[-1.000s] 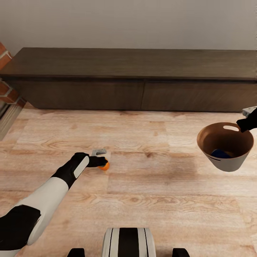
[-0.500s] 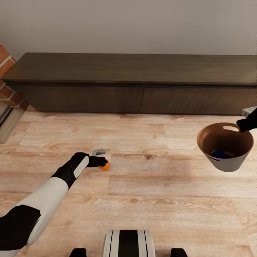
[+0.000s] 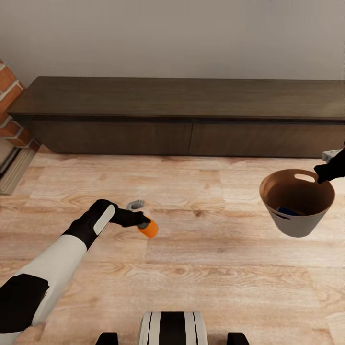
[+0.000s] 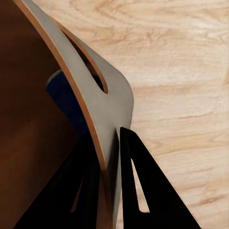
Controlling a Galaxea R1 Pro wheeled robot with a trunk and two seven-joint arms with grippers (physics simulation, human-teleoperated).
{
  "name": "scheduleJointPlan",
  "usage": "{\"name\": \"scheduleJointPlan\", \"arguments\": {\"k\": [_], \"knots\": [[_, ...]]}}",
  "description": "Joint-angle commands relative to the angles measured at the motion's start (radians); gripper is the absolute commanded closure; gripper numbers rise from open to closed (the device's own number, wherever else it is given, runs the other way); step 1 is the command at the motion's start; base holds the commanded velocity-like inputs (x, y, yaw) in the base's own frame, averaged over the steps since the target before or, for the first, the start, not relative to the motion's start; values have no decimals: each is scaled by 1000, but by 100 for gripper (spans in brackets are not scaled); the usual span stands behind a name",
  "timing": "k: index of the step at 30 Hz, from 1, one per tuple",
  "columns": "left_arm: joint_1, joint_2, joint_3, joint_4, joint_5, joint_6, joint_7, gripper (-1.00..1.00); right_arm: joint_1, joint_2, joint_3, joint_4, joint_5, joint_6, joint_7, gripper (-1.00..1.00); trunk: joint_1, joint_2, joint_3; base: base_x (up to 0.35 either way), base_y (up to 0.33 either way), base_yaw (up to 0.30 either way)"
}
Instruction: Put the three can of soda from the living room inside the tash can in the kitchen.
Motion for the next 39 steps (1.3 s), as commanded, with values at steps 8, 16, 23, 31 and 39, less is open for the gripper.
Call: {"name": "scheduleJointPlan", "arguments": {"k": [8,16,23,31,39], "knots": [[-73,63,0,-96,-2,86,-12,100,5,0,9,-1,15,1,53,100,-31,56,25,0,0,0],[-191,84,0,-128,-8,104,-15,100,11,6,5,-3,8,1,84,100,-61,112,50,0,0,0],[-206,107,-2,-119,-12,104,-221,100,78,74,-4,-12,4,1,150,100,-88,161,72,0,0,0],[-226,161,-6,-118,-13,104,-547,100,113,173,-19,-12,3,1,156,100,-119,217,97,0,0,0],[-365,164,-48,4,-13,104,-617,100,179,247,-89,-15,6,1,143,100,-150,273,122,0,0,0]]}}
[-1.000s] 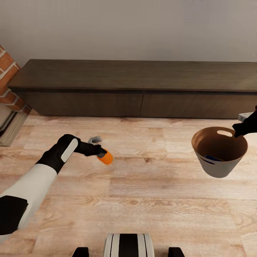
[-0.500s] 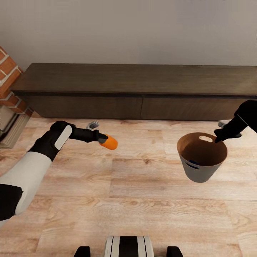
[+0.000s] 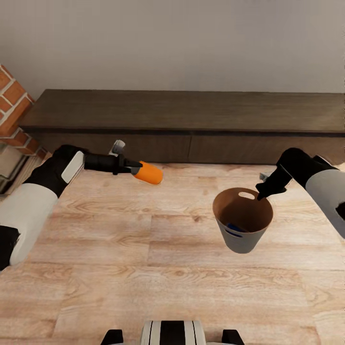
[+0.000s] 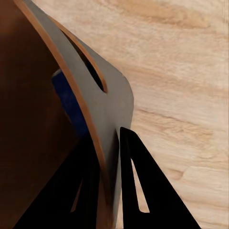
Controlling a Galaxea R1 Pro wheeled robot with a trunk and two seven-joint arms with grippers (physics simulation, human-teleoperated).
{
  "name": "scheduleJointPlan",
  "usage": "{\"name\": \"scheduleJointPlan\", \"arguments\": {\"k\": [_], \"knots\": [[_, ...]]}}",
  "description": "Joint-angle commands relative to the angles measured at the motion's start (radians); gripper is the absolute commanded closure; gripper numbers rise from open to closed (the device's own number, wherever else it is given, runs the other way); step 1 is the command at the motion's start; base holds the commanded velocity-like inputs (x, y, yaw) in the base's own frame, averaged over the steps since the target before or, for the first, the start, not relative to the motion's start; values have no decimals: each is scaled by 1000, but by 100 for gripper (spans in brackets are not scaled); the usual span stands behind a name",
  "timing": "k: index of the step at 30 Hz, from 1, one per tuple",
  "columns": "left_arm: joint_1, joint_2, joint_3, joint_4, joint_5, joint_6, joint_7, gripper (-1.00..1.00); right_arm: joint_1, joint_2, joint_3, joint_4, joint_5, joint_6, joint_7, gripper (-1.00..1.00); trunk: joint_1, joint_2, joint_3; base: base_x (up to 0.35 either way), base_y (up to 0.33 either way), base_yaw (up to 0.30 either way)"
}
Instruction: Put the three can of soda from the living room inside the tash can in the kitchen.
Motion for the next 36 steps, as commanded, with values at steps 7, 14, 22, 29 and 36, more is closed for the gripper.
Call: {"name": "scheduleJointPlan", "arguments": {"k": [7,14,22,29,36], "knots": [[-123,-9,-27,45,-5,0,-36,100,42,83,-67,0,-10,9,-84,100,-27,49,22,0,0,0],[-159,-108,-68,47,-5,0,-41,100,57,154,-140,0,-11,9,-191,100,-54,98,44,0,0,0],[-163,-208,-239,38,-4,0,-41,100,59,208,-150,-1,-11,9,-210,100,-85,154,69,0,0,0],[-162,-217,-318,33,-3,0,-42,100,59,215,-152,-1,-10,9,-213,100,-111,203,91,0,0,0],[-157,-310,-347,21,-8,0,-39,100,59,243,-165,-3,-10,9,-218,100,-138,252,113,0,0,0]]}}
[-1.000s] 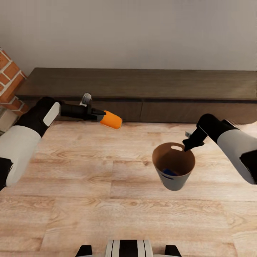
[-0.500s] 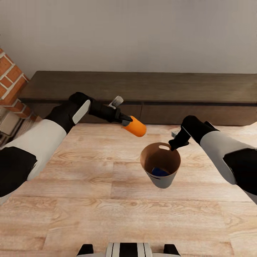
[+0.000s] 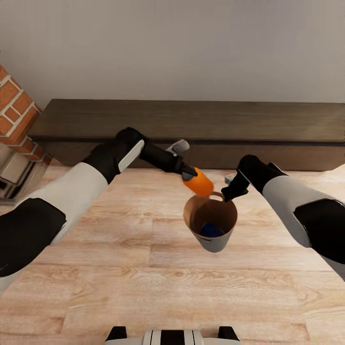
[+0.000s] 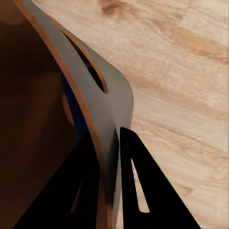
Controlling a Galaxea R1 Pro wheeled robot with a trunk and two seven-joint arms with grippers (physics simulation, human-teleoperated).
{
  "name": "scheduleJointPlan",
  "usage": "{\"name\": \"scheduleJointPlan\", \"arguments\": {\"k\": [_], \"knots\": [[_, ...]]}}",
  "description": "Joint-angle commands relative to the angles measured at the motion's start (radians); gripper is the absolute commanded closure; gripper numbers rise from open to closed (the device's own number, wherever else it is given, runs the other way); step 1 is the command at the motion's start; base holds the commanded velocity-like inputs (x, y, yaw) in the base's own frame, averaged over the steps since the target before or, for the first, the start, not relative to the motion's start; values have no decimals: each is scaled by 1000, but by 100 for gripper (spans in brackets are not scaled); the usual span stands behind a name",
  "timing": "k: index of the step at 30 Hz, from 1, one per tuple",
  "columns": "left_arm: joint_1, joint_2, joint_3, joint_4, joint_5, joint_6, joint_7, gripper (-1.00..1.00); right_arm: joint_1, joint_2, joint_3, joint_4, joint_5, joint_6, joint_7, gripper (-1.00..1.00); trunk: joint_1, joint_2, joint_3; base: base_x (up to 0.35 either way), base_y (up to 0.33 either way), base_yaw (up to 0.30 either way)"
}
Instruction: Put the three can of soda from the living room inside the tash can in the kitchen.
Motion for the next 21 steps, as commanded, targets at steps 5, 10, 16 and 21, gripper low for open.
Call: {"name": "scheduleJointPlan", "arguments": {"k": [5,10,16,21], "knots": [[2,-28,-22,-1,-7,0,10,100,0,24,-23,1,-24,10,-24,100,-19,35,16,0,0,0],[15,-29,-75,-26,-7,0,16,100,0,31,-43,1,-23,10,-33,100,-27,49,22,0,0,0],[31,-27,-107,-33,-44,0,19,100,0,33,-48,1,-23,10,-35,100,-27,49,22,0,0,0],[72,-33,-115,-34,-92,0,31,100,0,34,-50,-1,-24,10,-36,100,-27,49,22,0,0,0]]}}
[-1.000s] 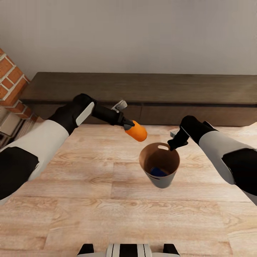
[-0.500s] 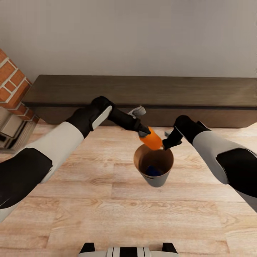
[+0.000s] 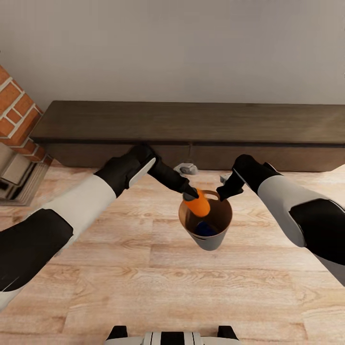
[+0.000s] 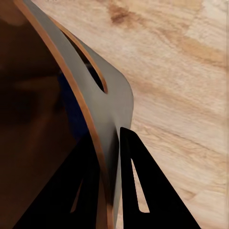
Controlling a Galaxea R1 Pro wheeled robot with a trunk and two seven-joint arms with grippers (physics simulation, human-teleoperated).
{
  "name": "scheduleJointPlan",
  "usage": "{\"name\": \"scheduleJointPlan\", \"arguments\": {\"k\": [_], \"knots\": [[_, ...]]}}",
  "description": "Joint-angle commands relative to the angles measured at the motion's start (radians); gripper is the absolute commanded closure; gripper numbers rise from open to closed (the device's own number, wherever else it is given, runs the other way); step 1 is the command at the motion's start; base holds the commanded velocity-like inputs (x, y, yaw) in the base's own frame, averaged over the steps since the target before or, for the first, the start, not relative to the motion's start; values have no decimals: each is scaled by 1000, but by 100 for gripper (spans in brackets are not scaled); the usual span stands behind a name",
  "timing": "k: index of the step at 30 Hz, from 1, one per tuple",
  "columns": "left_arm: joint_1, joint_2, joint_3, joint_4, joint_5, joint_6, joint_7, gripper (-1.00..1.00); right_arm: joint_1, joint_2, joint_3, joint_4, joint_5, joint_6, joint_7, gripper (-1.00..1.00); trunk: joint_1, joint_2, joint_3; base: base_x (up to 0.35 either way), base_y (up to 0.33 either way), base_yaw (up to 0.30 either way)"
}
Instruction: Put the three can of soda from the living room inside the tash can in the kitchen.
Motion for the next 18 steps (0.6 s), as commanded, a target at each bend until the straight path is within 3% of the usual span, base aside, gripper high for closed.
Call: {"name": "scheduleJointPlan", "arguments": {"k": [1,18], "knots": [[3,0,0,-1,-4,0,10,100,0,1,-9,0,-24,9,6,100,0,0,0,0,0,0],[77,-11,-1,-24,-15,0,92,100,-1,69,-13,-1,-23,9,6,100,0,0,0,0,0,0]]}}
